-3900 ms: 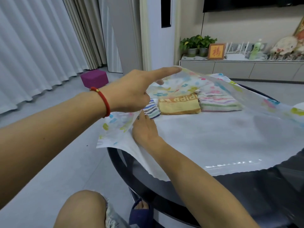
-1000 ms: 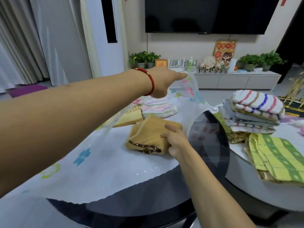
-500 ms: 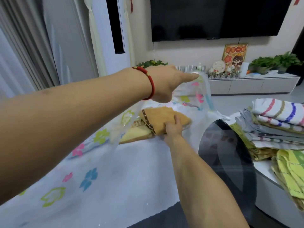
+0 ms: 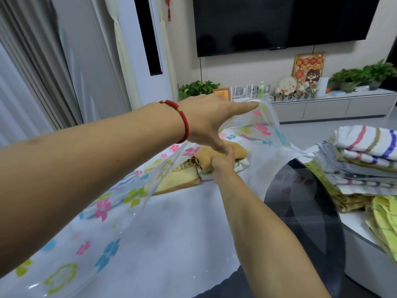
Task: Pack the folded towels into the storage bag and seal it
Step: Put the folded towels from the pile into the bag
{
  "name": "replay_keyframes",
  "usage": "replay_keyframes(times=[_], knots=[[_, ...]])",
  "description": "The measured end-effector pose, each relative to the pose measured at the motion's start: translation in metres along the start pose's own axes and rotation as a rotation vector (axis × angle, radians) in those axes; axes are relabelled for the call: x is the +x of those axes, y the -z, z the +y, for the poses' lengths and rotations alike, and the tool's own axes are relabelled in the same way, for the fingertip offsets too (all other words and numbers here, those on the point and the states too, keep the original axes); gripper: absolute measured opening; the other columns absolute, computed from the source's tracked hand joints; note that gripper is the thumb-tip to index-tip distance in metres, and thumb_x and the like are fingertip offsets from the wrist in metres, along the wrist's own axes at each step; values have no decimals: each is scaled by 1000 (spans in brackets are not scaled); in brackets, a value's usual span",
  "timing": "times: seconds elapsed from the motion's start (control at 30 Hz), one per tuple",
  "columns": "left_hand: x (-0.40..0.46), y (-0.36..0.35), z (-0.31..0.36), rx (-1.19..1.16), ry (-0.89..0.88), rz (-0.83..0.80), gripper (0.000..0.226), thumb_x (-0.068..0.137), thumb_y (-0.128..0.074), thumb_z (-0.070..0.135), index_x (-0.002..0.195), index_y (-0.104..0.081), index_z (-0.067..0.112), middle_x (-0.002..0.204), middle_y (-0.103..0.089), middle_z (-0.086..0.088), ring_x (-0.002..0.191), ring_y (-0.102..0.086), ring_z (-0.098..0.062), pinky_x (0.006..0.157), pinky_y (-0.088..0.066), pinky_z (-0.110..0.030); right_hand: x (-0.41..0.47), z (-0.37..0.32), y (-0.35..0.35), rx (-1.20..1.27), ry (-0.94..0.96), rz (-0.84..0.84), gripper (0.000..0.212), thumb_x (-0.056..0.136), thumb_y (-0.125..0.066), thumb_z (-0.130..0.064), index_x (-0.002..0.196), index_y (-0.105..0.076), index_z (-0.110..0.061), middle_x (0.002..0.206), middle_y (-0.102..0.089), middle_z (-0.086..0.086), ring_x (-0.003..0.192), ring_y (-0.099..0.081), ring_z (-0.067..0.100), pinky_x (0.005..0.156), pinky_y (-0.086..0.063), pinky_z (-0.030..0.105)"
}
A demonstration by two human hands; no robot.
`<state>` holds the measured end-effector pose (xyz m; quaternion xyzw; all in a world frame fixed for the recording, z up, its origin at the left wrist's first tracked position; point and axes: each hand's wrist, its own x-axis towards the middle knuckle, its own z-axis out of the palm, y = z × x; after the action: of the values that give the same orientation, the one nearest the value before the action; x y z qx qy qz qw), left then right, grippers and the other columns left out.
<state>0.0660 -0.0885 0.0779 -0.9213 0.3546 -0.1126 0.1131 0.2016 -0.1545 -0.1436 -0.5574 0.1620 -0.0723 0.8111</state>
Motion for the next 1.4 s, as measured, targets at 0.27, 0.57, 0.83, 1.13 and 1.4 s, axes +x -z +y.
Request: replay_keyframes(times=[0.27, 0.57, 0.83, 1.13, 1.4], knots=[[-1, 0, 5, 32, -9, 49, 106, 74, -79, 50, 155, -10, 39, 136, -57, 1, 110, -55, -23, 86, -52, -44, 7, 10, 18, -381, 31, -23, 81, 96, -58, -12, 162, -17, -36, 161, -31, 16, 134, -48, 36, 106, -47, 43], [-5, -18, 31, 48, -29, 69, 98, 79, -76, 45, 154, -14, 39, 148, -48, 6, 125, -50, -23, 74, -42, -27, -118, -40, 79, -793, 417, -274, 43, 93, -55, -15, 136, -58, -14, 133, -61, 9, 112, -61, 25, 87, -52, 33], [-15, -52, 75, 2, -36, 84, 72, 84, -63, 42, 148, -29, 40, 151, -42, 10, 123, -50, -25, 85, -50, -40, -196, -106, 286, -1073, 525, -399, 17, 89, -60, -25, 93, -75, -30, 79, -76, -10, 68, -71, 7, 62, -50, 18], [-14, -83, 106, -9, -75, 93, 79, 85, -62, 40, 153, -21, 31, 165, -6, 6, 139, -35, -24, 105, -44, -41, -121, -63, 476, -1517, 122, 590, 50, 108, -37, -39, 150, -43, -12, 146, -42, 35, 131, -40, 52, 111, -31, 60], [-15, -94, 109, 43, -84, 85, 77, 87, -61, 36, 152, -21, 32, 165, -7, 6, 138, -36, -24, 95, -50, -41, -100, -96, 474, -1563, -95, 617, 40, 92, -58, -23, 129, -50, -35, 124, -54, 26, 121, -42, 43, 104, -30, 52]])
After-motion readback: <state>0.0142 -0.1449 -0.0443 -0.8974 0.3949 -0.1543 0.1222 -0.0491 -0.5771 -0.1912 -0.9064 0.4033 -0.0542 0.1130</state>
